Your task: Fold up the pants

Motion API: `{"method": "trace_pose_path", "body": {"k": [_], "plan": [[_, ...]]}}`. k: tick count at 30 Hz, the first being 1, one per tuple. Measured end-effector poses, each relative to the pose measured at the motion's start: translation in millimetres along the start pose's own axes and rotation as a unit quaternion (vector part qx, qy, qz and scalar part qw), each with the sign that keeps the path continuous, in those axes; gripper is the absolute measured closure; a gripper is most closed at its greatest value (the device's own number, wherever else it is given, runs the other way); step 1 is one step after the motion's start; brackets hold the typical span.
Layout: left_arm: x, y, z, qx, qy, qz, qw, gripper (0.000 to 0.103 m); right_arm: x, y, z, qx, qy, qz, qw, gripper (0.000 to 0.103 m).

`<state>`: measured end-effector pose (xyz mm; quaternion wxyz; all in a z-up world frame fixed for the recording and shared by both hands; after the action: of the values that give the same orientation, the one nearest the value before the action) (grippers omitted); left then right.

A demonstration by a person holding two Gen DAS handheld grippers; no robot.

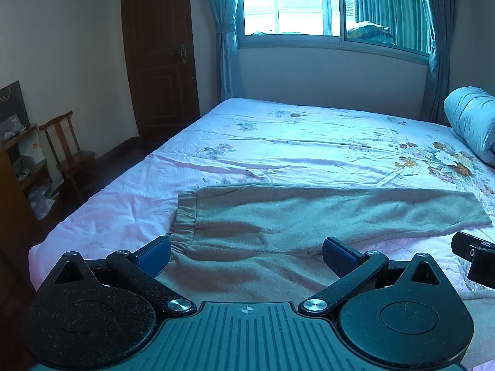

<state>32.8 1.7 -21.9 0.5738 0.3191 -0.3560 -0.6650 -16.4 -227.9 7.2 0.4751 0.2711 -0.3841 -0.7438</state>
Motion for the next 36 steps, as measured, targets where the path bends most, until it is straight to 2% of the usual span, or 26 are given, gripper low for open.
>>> {"method": "trace_pose_path", "body": {"k": [36], "plan": [[4.2,1.8,-5.5,-0.004,0.004,-0.006,1.0,0.0,2.8,-3.0,-5.7,-0.013,0.004,-0.006,1.0,0.006]]}}
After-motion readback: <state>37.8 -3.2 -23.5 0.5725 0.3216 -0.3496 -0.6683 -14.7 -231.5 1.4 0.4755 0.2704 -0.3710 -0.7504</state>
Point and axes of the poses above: each gripper's, at about its wrist camera, not at the fingertips, and z roughly against the way its jaws point, x to its right, y to its top, the point moved 2 cm from there along -z, roughly the way its jaws point, and after that the axes turned 6 degrees about -y, right-handed, at the moved point
